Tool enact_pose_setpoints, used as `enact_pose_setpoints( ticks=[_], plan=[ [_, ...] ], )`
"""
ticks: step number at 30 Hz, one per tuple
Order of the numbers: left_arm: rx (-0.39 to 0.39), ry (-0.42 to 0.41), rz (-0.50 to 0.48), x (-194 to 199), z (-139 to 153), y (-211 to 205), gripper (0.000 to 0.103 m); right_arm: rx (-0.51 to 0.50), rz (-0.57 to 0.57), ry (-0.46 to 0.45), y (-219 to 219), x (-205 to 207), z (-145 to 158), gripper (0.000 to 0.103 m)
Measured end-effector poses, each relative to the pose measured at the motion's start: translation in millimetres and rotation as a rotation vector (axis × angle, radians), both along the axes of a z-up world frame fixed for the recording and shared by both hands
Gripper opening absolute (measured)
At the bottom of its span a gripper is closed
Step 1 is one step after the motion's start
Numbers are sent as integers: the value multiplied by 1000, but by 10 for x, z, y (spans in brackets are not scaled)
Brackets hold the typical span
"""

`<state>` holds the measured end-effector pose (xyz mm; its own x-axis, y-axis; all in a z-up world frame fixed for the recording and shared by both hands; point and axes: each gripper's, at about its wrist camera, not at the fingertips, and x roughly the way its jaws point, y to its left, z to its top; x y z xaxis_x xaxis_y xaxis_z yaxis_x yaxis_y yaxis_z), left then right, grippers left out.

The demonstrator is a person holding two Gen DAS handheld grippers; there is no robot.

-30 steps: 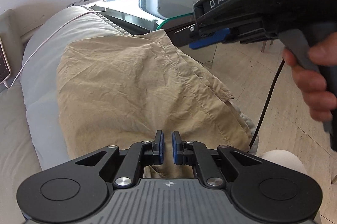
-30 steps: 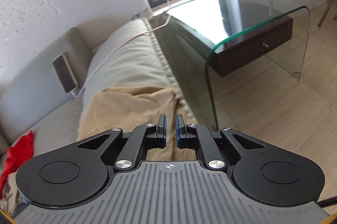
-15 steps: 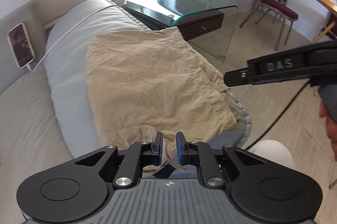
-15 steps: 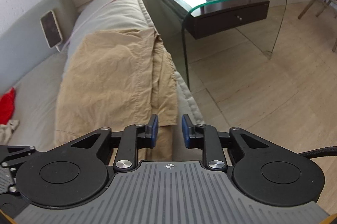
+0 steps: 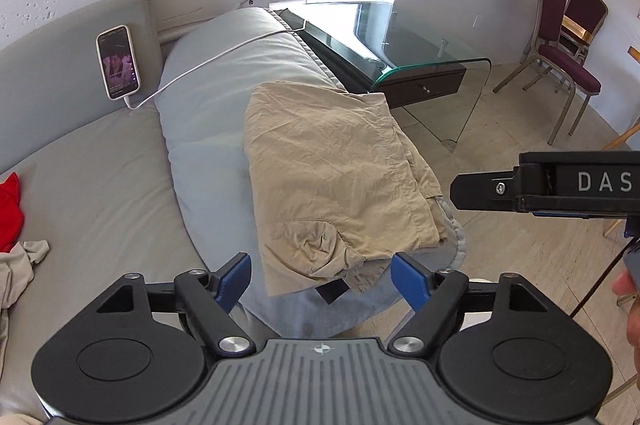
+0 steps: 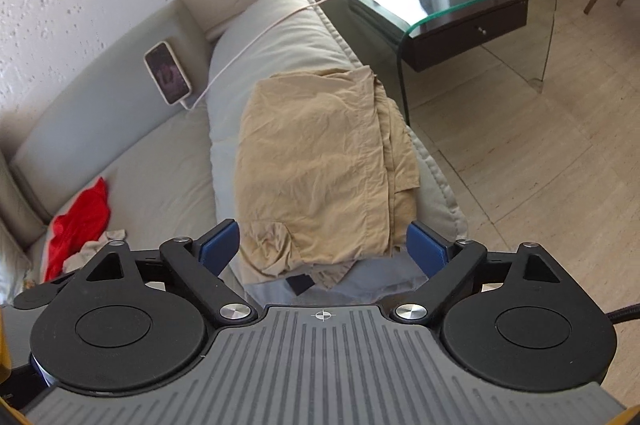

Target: Fold clothes

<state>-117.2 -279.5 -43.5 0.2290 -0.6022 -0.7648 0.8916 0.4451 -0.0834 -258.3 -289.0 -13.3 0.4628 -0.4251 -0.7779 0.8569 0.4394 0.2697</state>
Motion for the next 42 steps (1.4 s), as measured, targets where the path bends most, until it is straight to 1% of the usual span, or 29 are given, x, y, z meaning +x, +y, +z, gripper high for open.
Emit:
enact_pose_setpoints(
  ticks=[2,5,10,15,18,22,28,32,37,42],
  plan=[
    [7,-7,7,-28,20,22,86,-10,-3,25,74,-4,44,97],
    [21,4,24,-30,35,45,93,-7,-9,56,141,-34,76,97],
    [34,-12,43,-50,76,77,95,-17,0,90,267,-85,132,97],
    [26,-22,53,-74,72,69,99,-38,16,119,353,-111,202,97],
    [34,-20,58,-96,18,52,100,-56,18,142,396,-101,214,97],
    [44,-30,49,-132,-15,33,101,-44,18,146,410,-102,176,97],
    [45,3,33,-133,-30,12,101,-41,10,150,380,-125,150,98],
    [56,-12,15,-158,-58,2,101,-43,11,171,372,-112,120,98],
    [66,-17,30,-129,-81,1,101,-64,-14,220,309,-126,75,98],
    [77,-2,35,-85,-109,0,102,-50,-10,229,272,-149,24,98]
  ],
)
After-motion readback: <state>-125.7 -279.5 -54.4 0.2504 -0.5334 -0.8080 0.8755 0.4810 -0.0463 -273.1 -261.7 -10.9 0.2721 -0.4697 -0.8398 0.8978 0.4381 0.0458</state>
